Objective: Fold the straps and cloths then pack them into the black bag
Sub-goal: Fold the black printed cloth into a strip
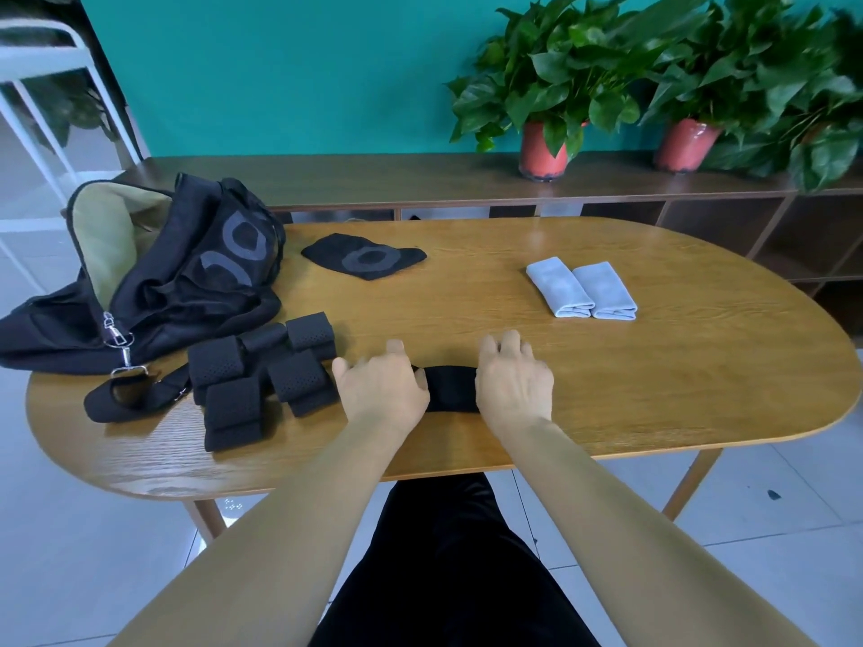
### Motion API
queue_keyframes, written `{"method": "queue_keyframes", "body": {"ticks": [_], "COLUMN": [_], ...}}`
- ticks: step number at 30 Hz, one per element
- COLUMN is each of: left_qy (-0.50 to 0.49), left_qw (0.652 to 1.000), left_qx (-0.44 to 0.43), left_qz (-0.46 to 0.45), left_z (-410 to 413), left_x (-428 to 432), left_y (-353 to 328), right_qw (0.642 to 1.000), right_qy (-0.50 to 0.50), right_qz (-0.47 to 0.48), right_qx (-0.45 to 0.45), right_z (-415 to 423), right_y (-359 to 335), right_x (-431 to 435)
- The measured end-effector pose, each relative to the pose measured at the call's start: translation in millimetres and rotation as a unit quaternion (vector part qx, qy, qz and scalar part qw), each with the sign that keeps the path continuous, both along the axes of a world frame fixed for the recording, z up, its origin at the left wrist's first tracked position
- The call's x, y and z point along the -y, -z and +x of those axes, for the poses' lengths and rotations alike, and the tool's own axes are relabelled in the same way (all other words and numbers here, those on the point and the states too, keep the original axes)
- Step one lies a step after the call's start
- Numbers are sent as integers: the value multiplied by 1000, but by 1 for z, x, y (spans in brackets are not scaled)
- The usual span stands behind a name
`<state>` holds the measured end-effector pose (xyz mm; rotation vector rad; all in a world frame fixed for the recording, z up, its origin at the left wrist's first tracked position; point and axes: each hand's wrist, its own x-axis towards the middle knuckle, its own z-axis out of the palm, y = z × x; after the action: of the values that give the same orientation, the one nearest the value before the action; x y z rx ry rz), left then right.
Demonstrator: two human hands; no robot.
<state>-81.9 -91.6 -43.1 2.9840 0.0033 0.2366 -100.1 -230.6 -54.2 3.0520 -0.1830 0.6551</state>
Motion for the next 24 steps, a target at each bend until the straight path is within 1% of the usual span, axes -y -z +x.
{"method": "queue_keyframes", "body": {"ticks": [3, 6, 7, 9, 11, 13, 15, 19, 22, 24], "left_qy": [17, 29, 32, 65, 134, 196, 206, 192, 201, 209], "left_qw": [997, 988, 985, 979, 972, 970, 976, 978, 971, 965], "left_qx": [22, 61, 83, 137, 166, 134, 74, -9, -50, -72], "left_qz": [-70, -138, -147, -139, -99, -43, -2, 78, 120, 137], "left_z": [-2, -6, -9, -17, -30, -44, -48, -33, -12, 5], "left_x": [-4, -6, -7, -10, -9, -6, -2, 4, 14, 23], "left_y": [4, 3, 2, 2, 7, 12, 19, 22, 16, 9], "right_qw": [994, 975, 967, 955, 954, 960, 964, 966, 970, 973], "right_qy": [-74, -182, -223, -287, -298, -274, -250, -230, -202, -180], "right_qz": [-36, 13, 22, 0, -20, -9, 8, 14, -7, -2], "right_qx": [71, 126, 122, 77, 5, -56, -93, -115, -138, -145], "right_z": [-4, -17, -24, -35, -40, -40, -37, -30, -17, -7], "right_y": [3, 3, 2, 6, 12, 16, 17, 17, 13, 9], "right_x": [8, 18, 19, 23, 27, 32, 34, 39, 44, 50]}}
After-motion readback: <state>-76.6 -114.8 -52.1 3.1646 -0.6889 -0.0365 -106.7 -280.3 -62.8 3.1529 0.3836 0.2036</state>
